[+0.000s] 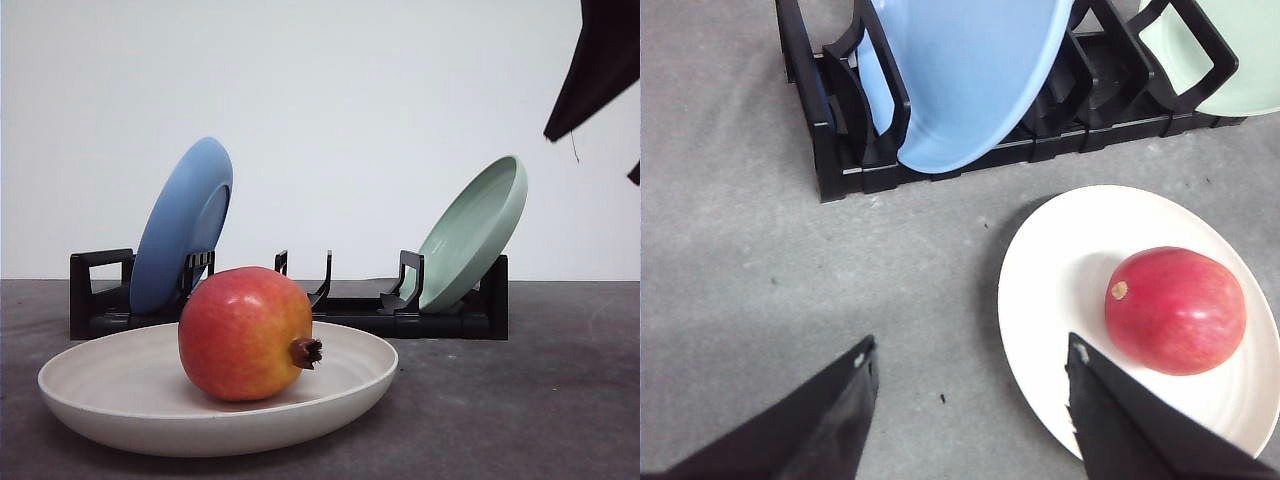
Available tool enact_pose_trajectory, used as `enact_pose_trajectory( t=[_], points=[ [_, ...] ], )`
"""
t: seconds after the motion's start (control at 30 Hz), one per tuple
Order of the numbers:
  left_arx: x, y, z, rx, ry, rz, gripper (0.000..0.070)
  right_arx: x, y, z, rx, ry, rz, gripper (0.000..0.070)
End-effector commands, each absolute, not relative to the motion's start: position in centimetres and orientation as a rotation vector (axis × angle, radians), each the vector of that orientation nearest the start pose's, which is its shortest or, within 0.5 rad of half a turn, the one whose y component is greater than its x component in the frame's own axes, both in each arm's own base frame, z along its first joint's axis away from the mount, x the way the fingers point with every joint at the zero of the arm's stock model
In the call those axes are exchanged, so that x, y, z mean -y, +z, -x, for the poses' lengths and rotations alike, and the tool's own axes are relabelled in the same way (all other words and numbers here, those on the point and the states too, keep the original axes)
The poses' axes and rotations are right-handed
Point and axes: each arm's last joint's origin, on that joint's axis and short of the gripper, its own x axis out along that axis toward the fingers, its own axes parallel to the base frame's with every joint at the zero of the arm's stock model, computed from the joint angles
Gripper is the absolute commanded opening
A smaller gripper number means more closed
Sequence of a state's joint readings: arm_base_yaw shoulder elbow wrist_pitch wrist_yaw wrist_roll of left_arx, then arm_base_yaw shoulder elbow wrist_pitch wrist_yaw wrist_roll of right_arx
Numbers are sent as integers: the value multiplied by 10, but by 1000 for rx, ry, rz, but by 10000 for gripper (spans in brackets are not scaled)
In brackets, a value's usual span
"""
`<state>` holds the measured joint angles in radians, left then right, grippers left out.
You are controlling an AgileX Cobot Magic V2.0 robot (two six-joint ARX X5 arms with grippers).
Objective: Place pomegranate in white plate
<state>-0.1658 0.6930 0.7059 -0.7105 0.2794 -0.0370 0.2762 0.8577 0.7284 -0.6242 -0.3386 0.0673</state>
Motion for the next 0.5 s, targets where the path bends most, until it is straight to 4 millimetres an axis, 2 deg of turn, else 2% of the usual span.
enact_pose_trajectory(
  t=[0.0,0.17,0.2,0.23,0.3,0.33,0.47],
  points=[
    [30,279,-133,-695,-411,79,353,-55,268,-159,-773,564,-84,613],
    [30,279,-132,-695,-411,79,351,-55,268,-159,-771,561,-83,611],
    [30,279,-132,-695,-411,79,333,-55,268,-159,-771,559,-82,589],
    [30,279,-132,-695,-412,79,254,-55,268,-159,-771,558,-82,484],
    [30,279,-132,-697,-412,79,1,-55,268,-159,-770,559,-79,113],
    [30,279,-132,-697,-412,79,6,-55,268,-159,-767,562,-74,20],
    [30,277,-130,-721,-415,83,0,-56,269,-160,-750,571,-65,18]
  ],
)
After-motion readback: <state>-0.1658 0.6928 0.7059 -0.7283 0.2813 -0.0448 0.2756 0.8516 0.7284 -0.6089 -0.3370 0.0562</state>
